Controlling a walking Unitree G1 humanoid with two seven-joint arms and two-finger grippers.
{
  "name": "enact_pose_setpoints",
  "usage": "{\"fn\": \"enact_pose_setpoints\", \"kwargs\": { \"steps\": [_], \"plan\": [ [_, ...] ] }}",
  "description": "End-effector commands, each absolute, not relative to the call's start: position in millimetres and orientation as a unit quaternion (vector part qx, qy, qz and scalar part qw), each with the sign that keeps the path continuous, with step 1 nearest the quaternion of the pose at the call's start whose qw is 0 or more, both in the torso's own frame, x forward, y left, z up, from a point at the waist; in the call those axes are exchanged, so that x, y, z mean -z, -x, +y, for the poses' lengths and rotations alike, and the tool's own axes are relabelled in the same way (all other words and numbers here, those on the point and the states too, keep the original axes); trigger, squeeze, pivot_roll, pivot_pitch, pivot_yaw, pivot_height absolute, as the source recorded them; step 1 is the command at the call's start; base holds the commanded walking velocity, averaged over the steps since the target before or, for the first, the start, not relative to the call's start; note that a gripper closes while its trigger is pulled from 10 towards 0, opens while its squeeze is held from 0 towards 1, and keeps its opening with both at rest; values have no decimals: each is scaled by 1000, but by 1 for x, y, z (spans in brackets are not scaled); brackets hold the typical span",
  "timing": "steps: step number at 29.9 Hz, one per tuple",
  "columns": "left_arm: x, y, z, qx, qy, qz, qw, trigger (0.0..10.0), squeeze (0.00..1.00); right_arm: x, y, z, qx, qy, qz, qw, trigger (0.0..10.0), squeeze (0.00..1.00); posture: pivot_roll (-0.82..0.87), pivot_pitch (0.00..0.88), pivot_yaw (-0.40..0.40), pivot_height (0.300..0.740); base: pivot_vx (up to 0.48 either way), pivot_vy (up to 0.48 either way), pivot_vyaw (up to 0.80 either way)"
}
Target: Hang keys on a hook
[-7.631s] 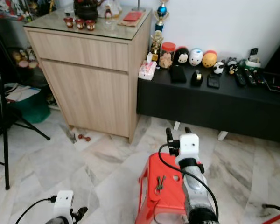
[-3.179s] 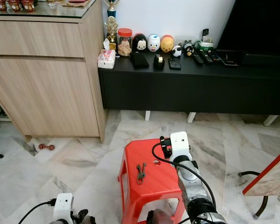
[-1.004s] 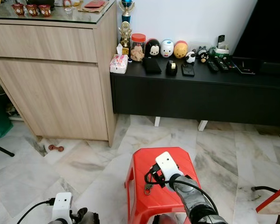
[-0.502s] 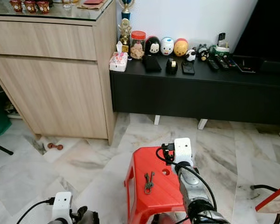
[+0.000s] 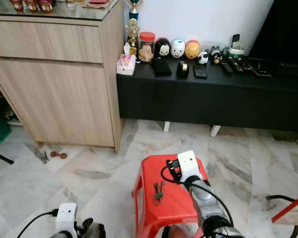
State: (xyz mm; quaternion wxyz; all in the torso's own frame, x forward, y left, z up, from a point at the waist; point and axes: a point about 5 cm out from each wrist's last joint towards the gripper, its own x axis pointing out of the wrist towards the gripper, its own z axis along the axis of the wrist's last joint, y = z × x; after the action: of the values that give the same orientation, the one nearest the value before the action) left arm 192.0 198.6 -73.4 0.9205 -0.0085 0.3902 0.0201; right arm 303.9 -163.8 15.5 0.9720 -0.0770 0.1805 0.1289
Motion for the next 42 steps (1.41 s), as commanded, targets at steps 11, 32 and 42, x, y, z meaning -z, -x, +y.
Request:
{"fn": "enact_pose_setpoints", "kwargs": {
  "steps": [11, 32, 42],
  "plan": [
    [92, -159, 189, -13, 19, 448, 894, 10000, 0, -26, -319, -160, -139, 91, 194, 967, 10000, 0, 71, 55, -126, 597, 0, 0, 0],
    [97, -139, 184, 8, 1, 439, 898, 10000, 0, -40, -338, -112, -212, 54, 264, 939, 10000, 0, 124, 167, -149, 597, 0, 0, 0],
    [92, -149, 185, 6, 4, 420, 907, 10000, 0, -9, -310, -173, -5, -21, 257, 966, 10000, 0, 95, 154, -145, 597, 0, 0, 0]
  ]
}}
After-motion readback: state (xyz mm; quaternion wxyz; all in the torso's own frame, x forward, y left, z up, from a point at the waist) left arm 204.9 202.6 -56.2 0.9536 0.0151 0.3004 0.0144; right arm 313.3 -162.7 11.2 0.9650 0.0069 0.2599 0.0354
